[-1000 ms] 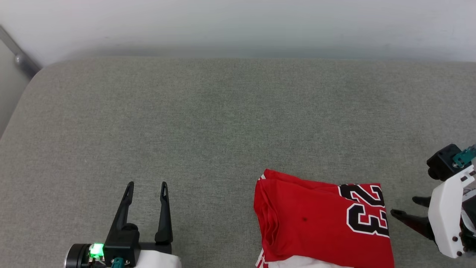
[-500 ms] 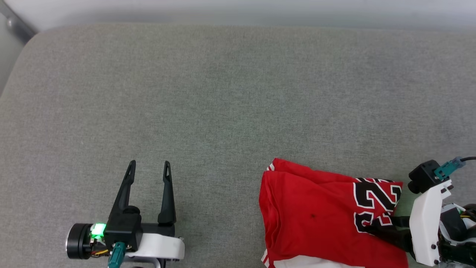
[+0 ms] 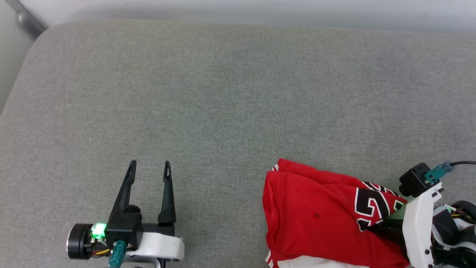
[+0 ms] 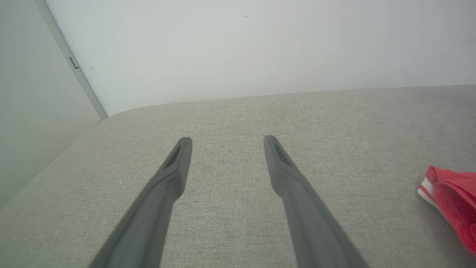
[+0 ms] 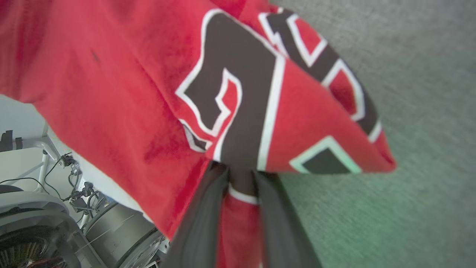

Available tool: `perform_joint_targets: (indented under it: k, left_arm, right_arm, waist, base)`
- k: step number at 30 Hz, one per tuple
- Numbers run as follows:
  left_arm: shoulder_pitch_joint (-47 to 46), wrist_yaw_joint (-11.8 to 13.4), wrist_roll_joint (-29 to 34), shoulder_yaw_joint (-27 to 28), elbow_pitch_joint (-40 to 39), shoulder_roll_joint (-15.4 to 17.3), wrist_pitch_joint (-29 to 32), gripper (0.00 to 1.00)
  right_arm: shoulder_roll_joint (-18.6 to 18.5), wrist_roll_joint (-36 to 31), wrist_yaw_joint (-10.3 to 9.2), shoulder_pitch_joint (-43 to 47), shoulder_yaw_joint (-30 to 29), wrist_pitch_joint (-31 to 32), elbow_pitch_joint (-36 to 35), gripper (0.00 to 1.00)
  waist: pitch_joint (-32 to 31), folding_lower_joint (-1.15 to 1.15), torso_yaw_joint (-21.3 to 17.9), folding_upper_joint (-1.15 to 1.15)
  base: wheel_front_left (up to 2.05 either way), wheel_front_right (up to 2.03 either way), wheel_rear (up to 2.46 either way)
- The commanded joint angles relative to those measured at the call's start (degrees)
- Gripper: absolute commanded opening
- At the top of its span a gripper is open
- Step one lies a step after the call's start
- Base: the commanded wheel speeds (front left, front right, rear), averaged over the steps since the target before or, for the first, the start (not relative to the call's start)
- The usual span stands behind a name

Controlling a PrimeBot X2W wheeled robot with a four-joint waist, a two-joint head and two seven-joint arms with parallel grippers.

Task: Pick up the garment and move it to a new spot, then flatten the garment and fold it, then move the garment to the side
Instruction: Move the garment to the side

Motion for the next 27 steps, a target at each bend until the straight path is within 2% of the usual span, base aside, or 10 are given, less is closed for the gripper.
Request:
perform_joint_targets:
  k: [1, 7, 14, 22, 27]
  left_arm:
    - [1.0, 0.3, -0.1, 0.4, 0.2, 0.1, -0.1, 1.00]
    - [3.4, 0.6, -0.5, 1.3, 0.1, 0.3, -0.1, 1.00]
    - [5.0, 0.2, -0.3, 2.6, -0.5, 0.6, -0.1, 1.00]
    - [4.0, 0.3, 0.1, 4.4, -2.5, 1.9, -0.1, 1.00]
    - [1.8, -0.3, 0.8, 4.9, -4.1, 3.7, -0.1, 1.00]
  right_arm:
    - [-0.2, -0.3, -0.11, -0.2, 1.3, -0.8, 0.4, 0.00]
    - [-3.8, -1.0, -0.10, -3.7, 2.2, -3.1, -2.8, 0.00]
    - [-8.5, -2.5, -0.10, -8.4, 3.3, -2.2, -6.1, 0.00]
    - [-12.3, -6.3, -0.09, -14.5, 2.5, -3.5, -4.0, 0.00]
    - [-13.8, -9.2, -0.09, -18.9, 0.5, -5.7, 1.2, 0.00]
  waist:
    - [-1.6, 0.00, -0.6, 0.00]
    - [-5.0, 0.00, -4.3, 0.00]
    - [-5.8, 0.00, -12.0, 0.00]
    - [-0.8, 0.00, -21.3, 0.00]
    - [4.8, 0.00, -24.3, 0.00]
  base:
    - [0.00, 0.00, 0.00]
    - [0.00, 0.00, 0.00]
    - [0.00, 0.00, 0.00]
    - [0.00, 0.00, 0.00]
    - [0.00, 0.00, 0.00]
